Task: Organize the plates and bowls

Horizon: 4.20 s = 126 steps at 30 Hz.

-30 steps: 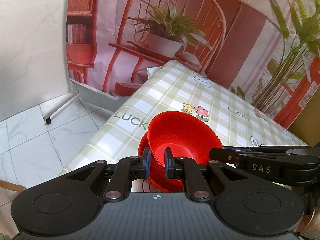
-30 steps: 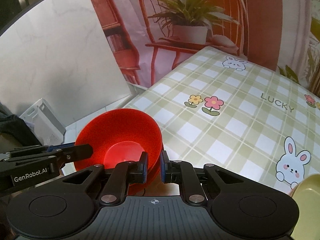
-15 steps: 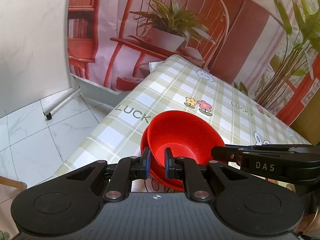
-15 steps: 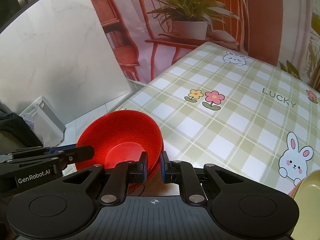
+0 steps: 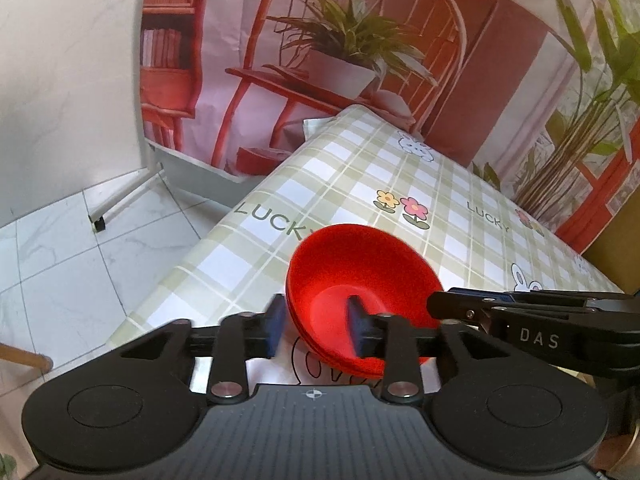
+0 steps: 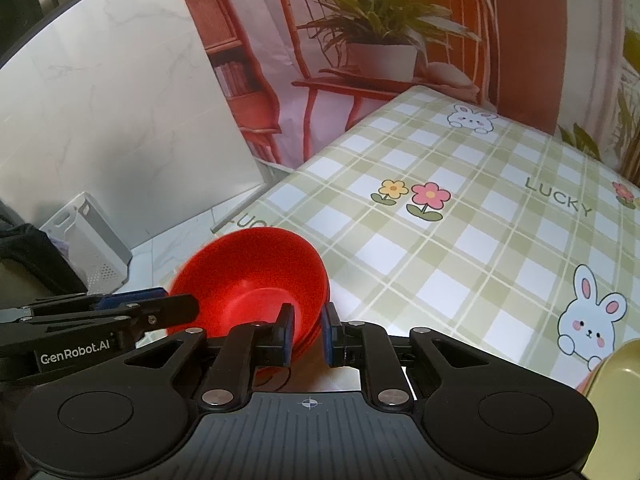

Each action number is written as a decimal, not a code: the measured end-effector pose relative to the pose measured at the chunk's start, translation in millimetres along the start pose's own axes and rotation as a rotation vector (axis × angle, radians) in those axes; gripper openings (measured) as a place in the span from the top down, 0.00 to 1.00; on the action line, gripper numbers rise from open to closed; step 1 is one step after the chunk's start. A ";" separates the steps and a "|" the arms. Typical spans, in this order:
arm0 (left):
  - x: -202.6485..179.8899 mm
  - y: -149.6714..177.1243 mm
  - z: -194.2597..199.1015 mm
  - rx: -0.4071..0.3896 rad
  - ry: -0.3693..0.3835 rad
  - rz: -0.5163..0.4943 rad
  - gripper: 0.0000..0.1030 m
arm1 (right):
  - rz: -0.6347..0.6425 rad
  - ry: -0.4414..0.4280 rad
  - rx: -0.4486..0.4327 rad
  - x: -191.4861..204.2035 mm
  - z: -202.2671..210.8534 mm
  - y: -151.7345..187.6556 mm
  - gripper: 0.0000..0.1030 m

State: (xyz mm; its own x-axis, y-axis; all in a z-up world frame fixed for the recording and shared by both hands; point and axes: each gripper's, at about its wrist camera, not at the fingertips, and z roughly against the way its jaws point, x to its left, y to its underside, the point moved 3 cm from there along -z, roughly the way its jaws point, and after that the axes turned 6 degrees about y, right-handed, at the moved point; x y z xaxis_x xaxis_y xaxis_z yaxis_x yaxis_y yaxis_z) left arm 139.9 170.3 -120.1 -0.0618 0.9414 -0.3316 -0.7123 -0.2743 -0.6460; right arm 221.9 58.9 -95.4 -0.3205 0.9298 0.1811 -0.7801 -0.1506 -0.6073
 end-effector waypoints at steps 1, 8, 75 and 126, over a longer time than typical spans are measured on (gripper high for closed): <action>0.6 0.4 -0.6 0.000 -0.001 0.003 0.63 | 0.001 0.000 -0.002 0.4 0.3 -0.1 0.84; 6.9 2.5 -8.5 0.011 -0.003 0.029 0.63 | -0.002 0.004 0.002 -0.8 -4.3 0.4 0.83; -176.3 -34.4 -63.8 0.046 0.237 -0.222 0.83 | -0.445 0.134 -0.227 -189.6 97.4 14.9 0.86; -246.1 36.0 -83.2 0.205 0.337 -0.376 0.83 | -0.578 0.254 -0.189 -253.7 131.9 109.3 0.86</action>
State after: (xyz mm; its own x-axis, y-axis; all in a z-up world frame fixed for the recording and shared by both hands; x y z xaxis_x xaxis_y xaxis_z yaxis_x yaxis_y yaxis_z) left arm 187.7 -87.6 -119.0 0.4270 0.8431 -0.3269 -0.7660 0.1451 -0.6263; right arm 147.2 -237.8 -105.7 0.2764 0.8972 0.3443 -0.6736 0.4364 -0.5965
